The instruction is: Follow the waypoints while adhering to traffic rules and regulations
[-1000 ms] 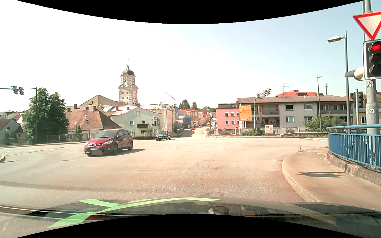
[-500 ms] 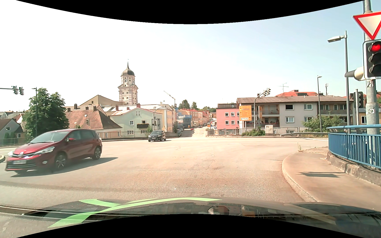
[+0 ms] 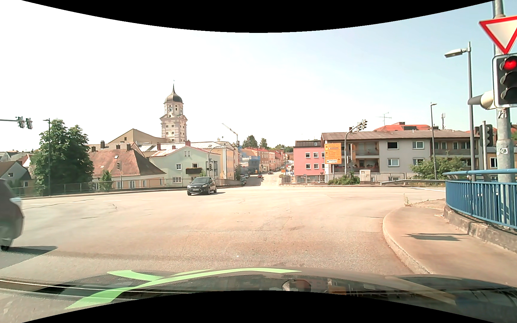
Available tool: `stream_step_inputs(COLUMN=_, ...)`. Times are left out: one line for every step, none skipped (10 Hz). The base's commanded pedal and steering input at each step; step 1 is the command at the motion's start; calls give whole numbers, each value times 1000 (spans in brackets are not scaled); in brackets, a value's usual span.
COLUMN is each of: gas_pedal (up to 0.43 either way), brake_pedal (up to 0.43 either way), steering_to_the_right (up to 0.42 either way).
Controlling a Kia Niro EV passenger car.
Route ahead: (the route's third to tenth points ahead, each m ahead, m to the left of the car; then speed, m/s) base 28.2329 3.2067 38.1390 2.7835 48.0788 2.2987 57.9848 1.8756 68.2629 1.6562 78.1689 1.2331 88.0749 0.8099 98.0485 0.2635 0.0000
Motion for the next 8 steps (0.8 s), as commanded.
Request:
stream_step_inputs(gas_pedal=0, brake_pedal=287, steering_to_the_right=-8)
stream_step_inputs(gas_pedal=0, brake_pedal=287, steering_to_the_right=-8)
stream_step_inputs(gas_pedal=0, brake_pedal=287, steering_to_the_right=-8)
stream_step_inputs(gas_pedal=0, brake_pedal=287, steering_to_the_right=-8)
stream_step_inputs(gas_pedal=0, brake_pedal=287, steering_to_the_right=-8)
stream_step_inputs(gas_pedal=0, brake_pedal=287, steering_to_the_right=-8)
stream_step_inputs(gas_pedal=0, brake_pedal=287, steering_to_the_right=-8)
stream_step_inputs(gas_pedal=0, brake_pedal=287, steering_to_the_right=-8)
